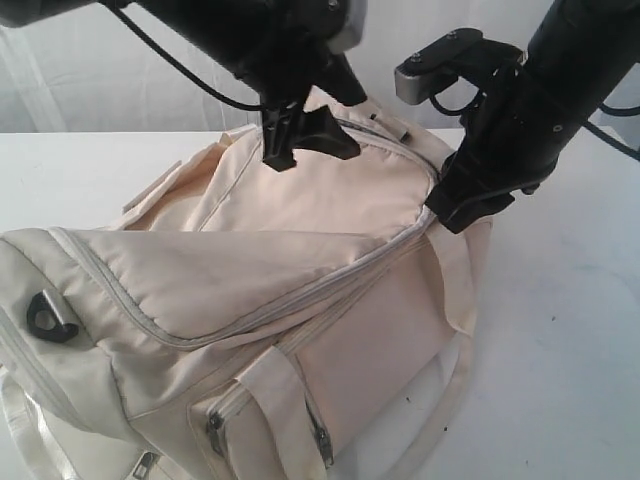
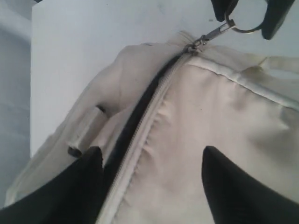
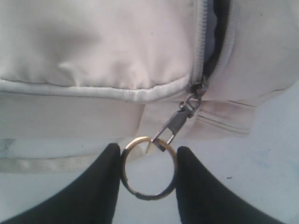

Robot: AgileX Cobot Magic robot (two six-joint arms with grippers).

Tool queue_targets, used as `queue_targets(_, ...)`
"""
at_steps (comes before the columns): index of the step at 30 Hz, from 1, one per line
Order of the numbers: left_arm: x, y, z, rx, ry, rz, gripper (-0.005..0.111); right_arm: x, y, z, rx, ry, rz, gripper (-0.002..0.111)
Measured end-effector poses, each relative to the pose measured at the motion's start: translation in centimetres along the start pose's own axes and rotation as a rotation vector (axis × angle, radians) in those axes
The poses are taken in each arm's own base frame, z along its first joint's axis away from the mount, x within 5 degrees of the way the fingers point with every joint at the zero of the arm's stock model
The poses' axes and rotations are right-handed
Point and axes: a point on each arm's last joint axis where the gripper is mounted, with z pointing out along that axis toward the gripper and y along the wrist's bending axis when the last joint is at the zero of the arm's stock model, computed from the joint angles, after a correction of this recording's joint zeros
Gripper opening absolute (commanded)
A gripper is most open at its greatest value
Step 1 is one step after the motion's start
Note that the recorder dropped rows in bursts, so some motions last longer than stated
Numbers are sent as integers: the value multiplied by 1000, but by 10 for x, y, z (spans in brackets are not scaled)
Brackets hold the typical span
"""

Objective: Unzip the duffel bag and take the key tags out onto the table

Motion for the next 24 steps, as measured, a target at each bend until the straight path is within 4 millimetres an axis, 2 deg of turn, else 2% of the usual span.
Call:
queue_targets(1,-9,-3,11,-28,19,54,67,1,0,2,-2,6,1,0)
queue_targets(3,-13,-4,21,-43,35,85,67,3,-1,4,-4,13,6,0)
queue_targets(7,-1,-3,40,-55,80,91,64,4,-1,4,-4,15,6,0)
queue_targets(10,7,-1,51,-79,99,89,41,4,-1,4,-7,13,8,0)
queue_targets(15,8,5,53,-146,101,22,0,3,0,4,-12,6,12,0)
queue_targets(24,16,9,50,-186,163,-49,0,0,7,5,-94,-35,60,0)
